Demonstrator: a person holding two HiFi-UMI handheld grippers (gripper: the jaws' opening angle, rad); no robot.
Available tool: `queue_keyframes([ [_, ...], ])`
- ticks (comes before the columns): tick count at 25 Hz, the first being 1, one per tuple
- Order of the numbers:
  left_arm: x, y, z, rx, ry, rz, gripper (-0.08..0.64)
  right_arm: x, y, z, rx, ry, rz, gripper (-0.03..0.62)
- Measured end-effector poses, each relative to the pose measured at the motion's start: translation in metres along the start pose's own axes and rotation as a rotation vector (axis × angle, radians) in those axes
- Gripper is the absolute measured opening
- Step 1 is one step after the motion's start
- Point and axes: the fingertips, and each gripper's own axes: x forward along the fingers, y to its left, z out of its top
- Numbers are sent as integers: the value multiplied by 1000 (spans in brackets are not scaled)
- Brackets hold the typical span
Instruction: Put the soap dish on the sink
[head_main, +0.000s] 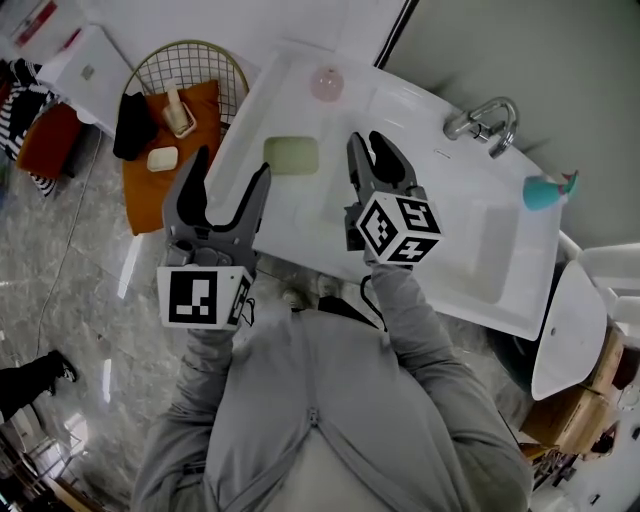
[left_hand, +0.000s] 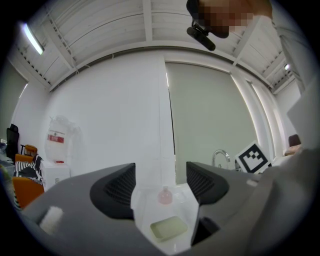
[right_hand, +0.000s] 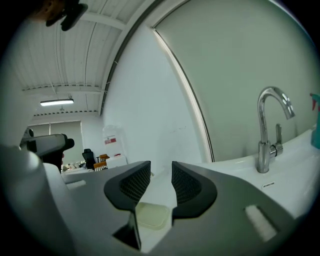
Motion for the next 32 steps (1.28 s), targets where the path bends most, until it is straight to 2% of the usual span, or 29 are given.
queue_keyframes([
  [10, 8, -4, 3, -4, -19, 29, 345, -51, 5, 38, -19, -85, 16, 114],
  [16, 9, -4, 3, -3, -19, 46, 345, -69, 11, 38, -53, -92, 28, 114],
  [22, 7, 0, 2, 4, -16, 72, 345, -80, 9, 34, -47, -83, 20, 114],
  [32, 1, 4, 2, 13, -12, 112, 345, -77, 6, 31, -79, -76, 34, 114],
])
